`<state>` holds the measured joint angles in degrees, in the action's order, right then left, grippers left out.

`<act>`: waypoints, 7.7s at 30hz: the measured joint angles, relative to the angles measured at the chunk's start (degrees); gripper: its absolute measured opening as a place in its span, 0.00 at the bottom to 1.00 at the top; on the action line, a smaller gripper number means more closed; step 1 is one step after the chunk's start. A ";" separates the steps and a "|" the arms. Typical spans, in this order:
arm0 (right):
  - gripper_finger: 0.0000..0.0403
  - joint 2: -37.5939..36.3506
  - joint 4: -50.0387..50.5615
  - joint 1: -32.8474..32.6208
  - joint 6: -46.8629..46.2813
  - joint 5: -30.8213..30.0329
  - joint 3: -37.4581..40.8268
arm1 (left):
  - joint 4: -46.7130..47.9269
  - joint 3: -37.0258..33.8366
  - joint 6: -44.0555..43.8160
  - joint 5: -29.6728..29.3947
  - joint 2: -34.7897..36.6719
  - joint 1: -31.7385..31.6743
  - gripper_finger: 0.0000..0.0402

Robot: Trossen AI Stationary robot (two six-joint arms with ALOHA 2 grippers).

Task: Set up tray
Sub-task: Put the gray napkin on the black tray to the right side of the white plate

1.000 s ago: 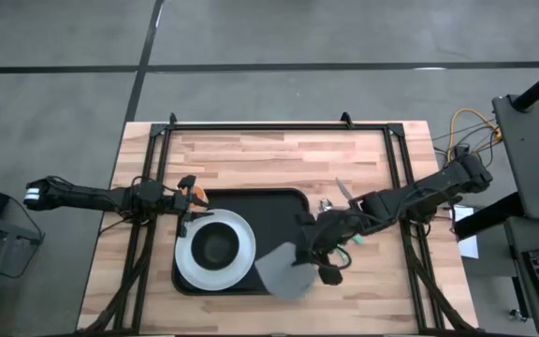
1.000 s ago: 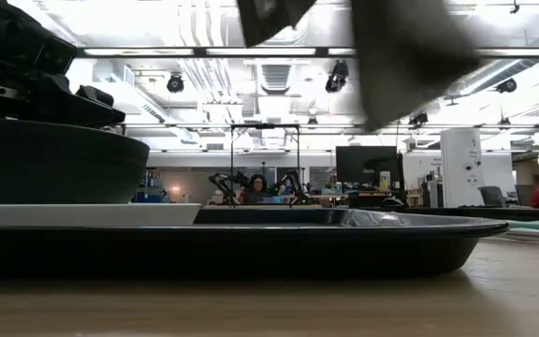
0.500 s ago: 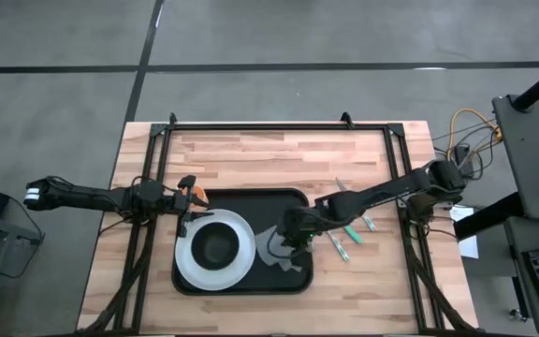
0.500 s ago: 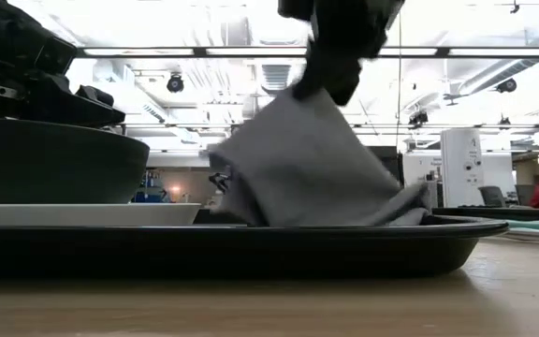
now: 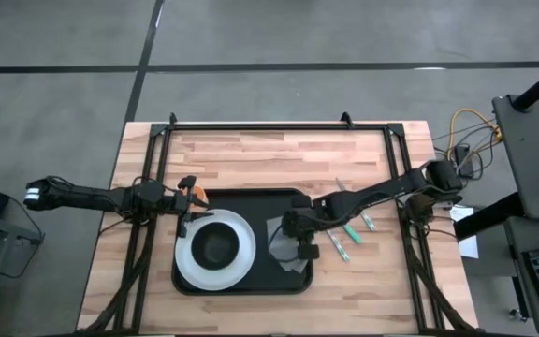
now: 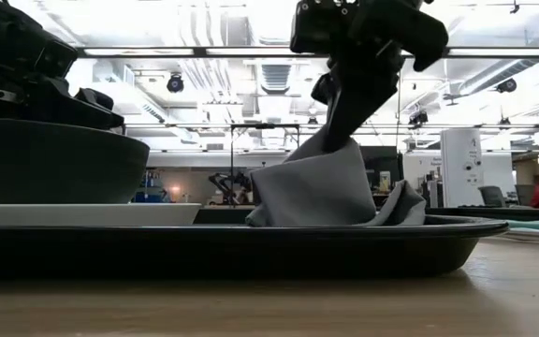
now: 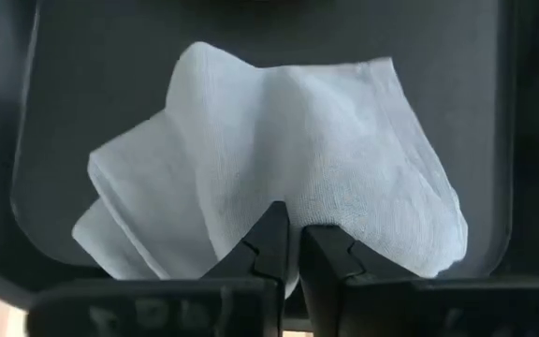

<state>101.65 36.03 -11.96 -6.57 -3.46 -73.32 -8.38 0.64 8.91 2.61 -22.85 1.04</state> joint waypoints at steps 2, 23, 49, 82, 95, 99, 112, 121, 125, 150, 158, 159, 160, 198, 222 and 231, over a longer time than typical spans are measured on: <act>0.09 0.11 0.10 0.24 0.28 0.49 -0.08 | 0.00 0.00 0.00 0.02 0.00 0.00 0.15; 0.53 0.46 10.56 0.77 7.98 -3.23 -6.51 | 0.02 0.00 0.00 0.00 0.00 0.02 0.15; 0.54 16.32 4.75 0.60 1.58 4.96 -6.27 | 0.04 -0.04 0.00 0.01 -0.02 0.00 0.15; 0.54 8.87 -5.86 -12.08 0.46 -19.27 -5.97 | 0.04 -0.02 0.00 0.02 -0.07 0.00 0.15; 0.54 13.50 -8.45 -14.04 1.43 -19.08 -7.13 | 0.04 -0.04 0.00 0.00 -0.02 0.00 0.15; 0.54 13.63 -8.48 -15.55 2.26 -19.01 -7.00 | 0.04 -0.04 0.00 0.00 -0.10 0.00 0.15; 0.43 13.70 -6.84 -16.33 1.96 -20.42 -4.57 | 0.04 0.00 0.00 0.00 -0.11 0.00 0.15; 0.40 13.84 -6.31 -16.33 -0.81 -19.13 -2.09 | 0.04 -0.04 0.00 0.02 -0.11 0.00 0.15; 0.39 13.85 -6.36 -16.31 -1.47 -20.27 -1.53 | 0.04 -0.04 0.00 0.00 -0.11 0.00 0.15; 0.02 13.85 -7.52 -17.18 -1.80 -24.86 -1.18 | 0.04 -0.02 0.00 0.01 -0.11 0.00 0.15; 0.02 12.80 -8.20 -19.31 0.74 -27.63 -1.25 | 0.04 -0.04 0.00 0.02 -0.11 0.01 0.15; 0.02 12.53 -8.19 -19.52 0.78 -27.61 -1.25 | 0.04 -0.04 0.00 0.00 -0.11 0.00 0.15; 0.02 12.31 -8.22 -19.82 1.04 -27.59 -1.25 | 0.04 -0.04 0.00 0.02 -0.11 0.00 0.15; 0.02 3.06 -19.54 -23.44 17.25 -14.00 11.82 | 0.04 -0.02 0.00 0.02 -0.04 0.00 0.15; 0.13 0.72 -21.38 -23.26 17.18 -9.33 13.13 | 0.07 -0.02 0.00 0.02 -0.07 0.01 0.15; 0.37 0.74 -17.94 -22.24 11.86 -13.42 8.88 | 0.07 -0.02 0.00 0.01 -0.07 0.02 0.15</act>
<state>102.38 18.09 -34.20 5.29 -16.88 -64.44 -8.32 0.62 8.91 2.63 -22.92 1.06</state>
